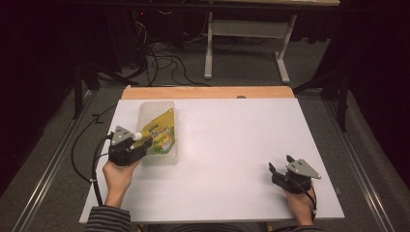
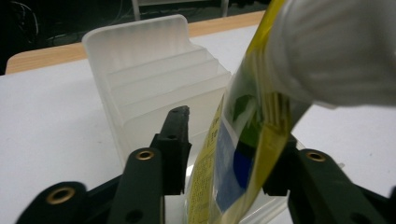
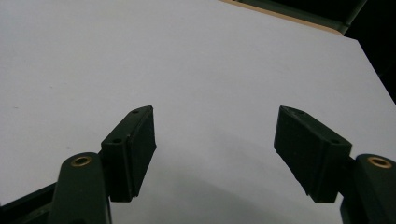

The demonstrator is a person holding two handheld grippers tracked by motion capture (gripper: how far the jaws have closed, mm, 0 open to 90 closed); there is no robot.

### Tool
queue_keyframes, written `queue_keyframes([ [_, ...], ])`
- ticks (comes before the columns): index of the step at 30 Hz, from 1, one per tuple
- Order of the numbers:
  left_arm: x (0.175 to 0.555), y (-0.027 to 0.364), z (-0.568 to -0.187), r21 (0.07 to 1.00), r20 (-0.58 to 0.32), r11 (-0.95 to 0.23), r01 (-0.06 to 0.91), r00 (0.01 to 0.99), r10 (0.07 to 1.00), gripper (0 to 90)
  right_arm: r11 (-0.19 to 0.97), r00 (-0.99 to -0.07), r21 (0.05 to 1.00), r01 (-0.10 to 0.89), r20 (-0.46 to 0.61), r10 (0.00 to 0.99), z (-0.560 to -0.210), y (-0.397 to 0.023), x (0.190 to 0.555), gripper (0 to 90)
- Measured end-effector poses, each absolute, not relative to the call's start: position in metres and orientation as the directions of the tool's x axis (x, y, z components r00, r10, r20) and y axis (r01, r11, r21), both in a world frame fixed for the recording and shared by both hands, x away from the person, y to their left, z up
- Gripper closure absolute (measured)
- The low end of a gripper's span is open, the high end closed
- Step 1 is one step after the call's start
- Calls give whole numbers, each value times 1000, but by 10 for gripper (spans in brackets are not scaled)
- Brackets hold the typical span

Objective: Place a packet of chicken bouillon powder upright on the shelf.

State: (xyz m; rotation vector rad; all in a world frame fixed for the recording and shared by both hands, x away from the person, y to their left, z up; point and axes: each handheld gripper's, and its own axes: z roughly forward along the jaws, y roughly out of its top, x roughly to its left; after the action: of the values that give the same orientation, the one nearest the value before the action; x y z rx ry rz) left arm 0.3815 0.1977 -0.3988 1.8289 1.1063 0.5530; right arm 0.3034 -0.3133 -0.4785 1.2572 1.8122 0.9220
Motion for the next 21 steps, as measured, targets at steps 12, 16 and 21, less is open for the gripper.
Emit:
queue_keyframes([
  [12, 361, 210, -405, 884, -88, -140, 446, 452, 887, 440, 264, -252, 865, 427, -167, 953, -478, -314, 303, 304],
  [16, 356, 213, -408, 882, -94, -136, 452, 450, 888, 430, 258, -250, 866, 427, -161, 955, -478, -314, 304, 304],
  [21, 347, 214, -411, 893, -94, -120, 434, 440, 893, 425, 265, -253, 863, 430, -166, 953, -479, -313, 304, 304],
])
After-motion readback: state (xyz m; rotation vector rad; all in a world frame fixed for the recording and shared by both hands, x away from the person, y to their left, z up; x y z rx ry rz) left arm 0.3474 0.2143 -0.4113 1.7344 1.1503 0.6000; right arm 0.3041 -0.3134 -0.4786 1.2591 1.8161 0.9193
